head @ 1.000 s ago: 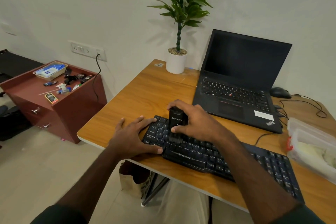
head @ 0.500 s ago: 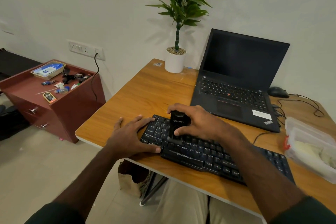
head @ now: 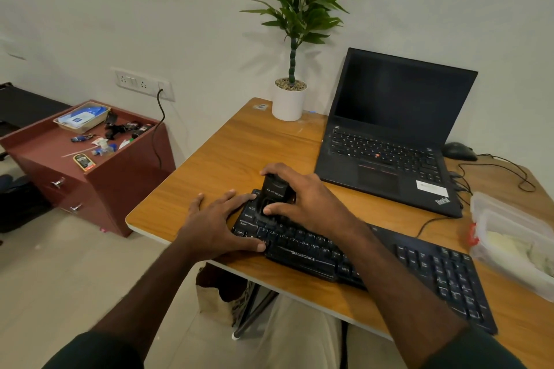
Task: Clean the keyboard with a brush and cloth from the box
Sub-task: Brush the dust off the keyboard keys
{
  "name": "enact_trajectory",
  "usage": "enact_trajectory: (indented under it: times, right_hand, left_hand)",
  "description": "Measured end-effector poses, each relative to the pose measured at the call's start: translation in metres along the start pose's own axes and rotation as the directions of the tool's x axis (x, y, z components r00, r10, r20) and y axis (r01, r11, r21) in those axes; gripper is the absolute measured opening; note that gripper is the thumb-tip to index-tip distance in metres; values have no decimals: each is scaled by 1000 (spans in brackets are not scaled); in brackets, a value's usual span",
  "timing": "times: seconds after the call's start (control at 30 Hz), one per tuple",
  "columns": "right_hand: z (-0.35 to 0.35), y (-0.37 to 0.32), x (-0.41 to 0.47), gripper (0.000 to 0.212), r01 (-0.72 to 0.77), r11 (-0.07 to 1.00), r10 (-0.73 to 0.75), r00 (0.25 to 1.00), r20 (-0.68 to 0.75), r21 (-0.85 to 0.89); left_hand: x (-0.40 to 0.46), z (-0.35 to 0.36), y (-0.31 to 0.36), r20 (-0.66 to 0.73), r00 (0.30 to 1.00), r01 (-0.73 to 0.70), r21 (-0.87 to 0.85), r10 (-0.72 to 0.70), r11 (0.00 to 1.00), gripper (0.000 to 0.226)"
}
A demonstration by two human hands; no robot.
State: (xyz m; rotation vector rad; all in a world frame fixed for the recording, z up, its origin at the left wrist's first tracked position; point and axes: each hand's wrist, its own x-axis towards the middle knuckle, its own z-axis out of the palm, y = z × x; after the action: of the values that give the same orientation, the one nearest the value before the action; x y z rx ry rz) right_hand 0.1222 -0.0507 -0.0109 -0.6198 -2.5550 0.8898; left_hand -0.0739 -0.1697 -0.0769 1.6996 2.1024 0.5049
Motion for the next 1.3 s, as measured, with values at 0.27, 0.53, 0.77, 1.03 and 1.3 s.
enact_trajectory:
  times: [0.27, 0.53, 0.77, 1.03, 1.3]
  right_hand:
    - [-55, 27, -23, 63, -106, 979, 147, 959, 244, -175]
    - [-23, 23, -27, 59, -67, 997, 67, 998, 14, 25]
    - [-60, 46, -56, 59, -172, 982, 181, 972, 150, -72]
    - [-41, 28, -46, 57, -79, 996, 82, 994, -66, 51]
    - [-60, 42, -62, 58, -139, 983, 153, 981, 118, -119]
  left_hand:
    - [2, 2, -4, 3, 1000, 7, 16, -7, 1000, 120]
    - [3, 2, -4, 10, 1000, 8, 10, -8, 1000, 121]
    - [3, 3, -5, 3, 1000, -3, 15, 3, 1000, 122]
    - [5, 4, -4, 3, 1000, 9, 44, -9, 999, 121]
    - [3, 3, -2, -2, 1000, 3, 41, -3, 999, 122]
